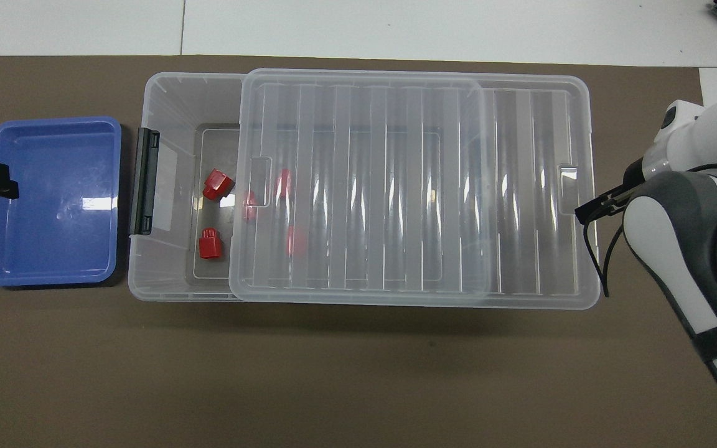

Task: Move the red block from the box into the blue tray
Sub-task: 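Slide the clear lid toward the right gripper to uncover the blocks, then reach the left gripper into the box and grasp a red block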

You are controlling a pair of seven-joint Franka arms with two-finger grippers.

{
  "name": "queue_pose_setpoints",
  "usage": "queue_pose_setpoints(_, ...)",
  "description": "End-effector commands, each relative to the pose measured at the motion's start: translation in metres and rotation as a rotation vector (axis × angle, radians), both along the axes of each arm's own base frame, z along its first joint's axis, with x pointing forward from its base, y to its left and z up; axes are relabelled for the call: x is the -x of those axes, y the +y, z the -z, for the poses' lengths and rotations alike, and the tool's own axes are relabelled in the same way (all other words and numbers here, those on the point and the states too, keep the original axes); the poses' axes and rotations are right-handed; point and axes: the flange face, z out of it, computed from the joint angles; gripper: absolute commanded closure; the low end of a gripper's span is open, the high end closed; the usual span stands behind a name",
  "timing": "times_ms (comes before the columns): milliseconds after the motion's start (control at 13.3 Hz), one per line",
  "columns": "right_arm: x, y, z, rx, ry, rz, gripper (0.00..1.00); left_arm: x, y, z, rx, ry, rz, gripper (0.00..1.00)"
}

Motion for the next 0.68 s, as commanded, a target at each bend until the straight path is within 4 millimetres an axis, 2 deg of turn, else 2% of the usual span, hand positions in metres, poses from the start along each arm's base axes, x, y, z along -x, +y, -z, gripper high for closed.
queue_pose_setpoints(0,0.007,-0.020,-0.006,0.036,0.011,-0.105,0.03,-0.005,-0.044,0.000,0.044,-0.098,-0.214,0.00)
queue_pose_setpoints(150,0.008,-0.037,-0.006,0.030,0.015,-0.141,0.03,-0.010,-0.079,0.007,0.065,-0.116,-0.269,0.00)
queue_pose_setpoints(300,0.008,-0.042,-0.006,0.028,0.017,-0.171,0.03,-0.015,-0.114,0.018,0.074,-0.126,-0.287,0.00)
queue_pose_setpoints(451,0.009,-0.055,-0.006,0.024,0.020,-0.191,0.03,-0.019,-0.158,0.044,0.000,-0.112,-0.194,0.00)
queue_pose_setpoints(601,0.010,-0.059,-0.006,0.022,0.022,-0.197,0.03,-0.020,-0.187,0.079,-0.004,-0.104,-0.177,0.00)
